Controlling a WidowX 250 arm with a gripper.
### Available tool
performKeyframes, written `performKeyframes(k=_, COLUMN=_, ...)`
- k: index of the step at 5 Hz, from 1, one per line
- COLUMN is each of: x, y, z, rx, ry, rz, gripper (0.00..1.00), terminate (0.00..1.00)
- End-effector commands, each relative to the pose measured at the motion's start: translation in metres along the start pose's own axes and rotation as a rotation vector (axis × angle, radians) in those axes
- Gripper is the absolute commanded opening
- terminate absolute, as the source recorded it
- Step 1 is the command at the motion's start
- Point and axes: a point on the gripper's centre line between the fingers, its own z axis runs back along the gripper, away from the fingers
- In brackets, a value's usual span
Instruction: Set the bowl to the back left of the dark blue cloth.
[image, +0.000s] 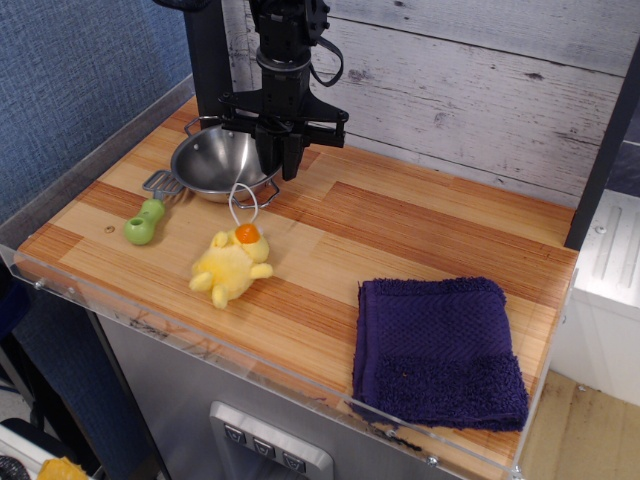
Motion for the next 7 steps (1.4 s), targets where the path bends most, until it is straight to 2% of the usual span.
performKeyframes(k=1, x=0.008, y=0.006, z=0.034, rx=-0.004, ry=-0.090, rz=-0.123, gripper=0.00, terminate=0.00)
performKeyframes(k=2, x=0.015, y=0.002, z=0.058, rx=-0.054, ry=-0.112, rz=-0.212, gripper=0.00, terminate=0.00)
performKeyframes(k=4, x=0.015, y=0.006, z=0.113, rx=-0.080, ry=-0.214, rz=-0.290, gripper=0.00, terminate=0.00)
performKeyframes(k=5, x=0.007, y=0.006, z=0.147, rx=-0.063, ry=-0.263, rz=-0.337, gripper=0.00, terminate=0.00)
performKeyframes(k=6, x=-0.002, y=-0.003, z=0.170, rx=-0.081, ry=-0.301, rz=-0.383, gripper=0.00, terminate=0.00)
performKeyframes(k=7, x=-0.018, y=-0.028, z=0.187, rx=-0.128, ry=-0.347, rz=-0.500, gripper=0.00, terminate=0.00)
